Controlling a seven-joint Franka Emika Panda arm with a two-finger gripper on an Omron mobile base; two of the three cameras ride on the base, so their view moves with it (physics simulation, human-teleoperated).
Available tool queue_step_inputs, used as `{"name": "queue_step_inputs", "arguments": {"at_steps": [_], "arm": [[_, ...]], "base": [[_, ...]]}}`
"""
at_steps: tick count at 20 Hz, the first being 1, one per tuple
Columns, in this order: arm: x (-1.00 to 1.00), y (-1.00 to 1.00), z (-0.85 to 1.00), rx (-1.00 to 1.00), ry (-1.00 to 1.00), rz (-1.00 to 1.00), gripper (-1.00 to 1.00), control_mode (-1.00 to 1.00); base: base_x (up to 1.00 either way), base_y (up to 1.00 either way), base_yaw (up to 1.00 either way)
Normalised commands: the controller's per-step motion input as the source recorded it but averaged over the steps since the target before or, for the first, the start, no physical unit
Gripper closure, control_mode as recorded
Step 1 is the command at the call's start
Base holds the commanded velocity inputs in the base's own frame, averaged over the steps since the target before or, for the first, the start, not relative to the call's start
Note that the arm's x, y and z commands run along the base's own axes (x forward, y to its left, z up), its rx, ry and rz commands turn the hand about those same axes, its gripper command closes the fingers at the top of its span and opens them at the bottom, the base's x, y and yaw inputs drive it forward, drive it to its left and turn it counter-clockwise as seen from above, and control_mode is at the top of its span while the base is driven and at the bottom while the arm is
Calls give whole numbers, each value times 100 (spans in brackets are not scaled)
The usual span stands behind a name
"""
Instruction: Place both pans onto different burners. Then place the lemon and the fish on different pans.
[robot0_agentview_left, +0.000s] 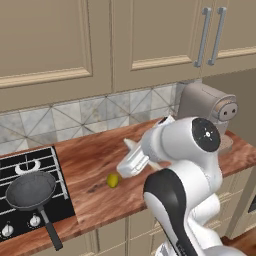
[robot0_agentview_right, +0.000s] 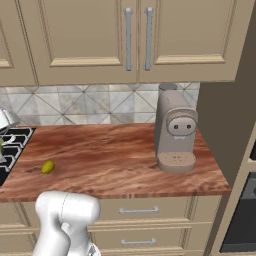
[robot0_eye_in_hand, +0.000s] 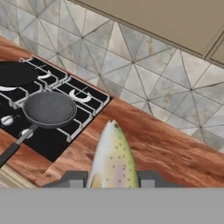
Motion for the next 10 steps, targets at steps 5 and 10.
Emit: {"name": "queue_step_inputs", "arguments": {"at_steps": [5,10], "arm": [[-1,62,0,0,-1,1,100,-100],[0,57,0,0,0,3,100,-100]], "base": [[0,0,0],[0,0,0]]}}
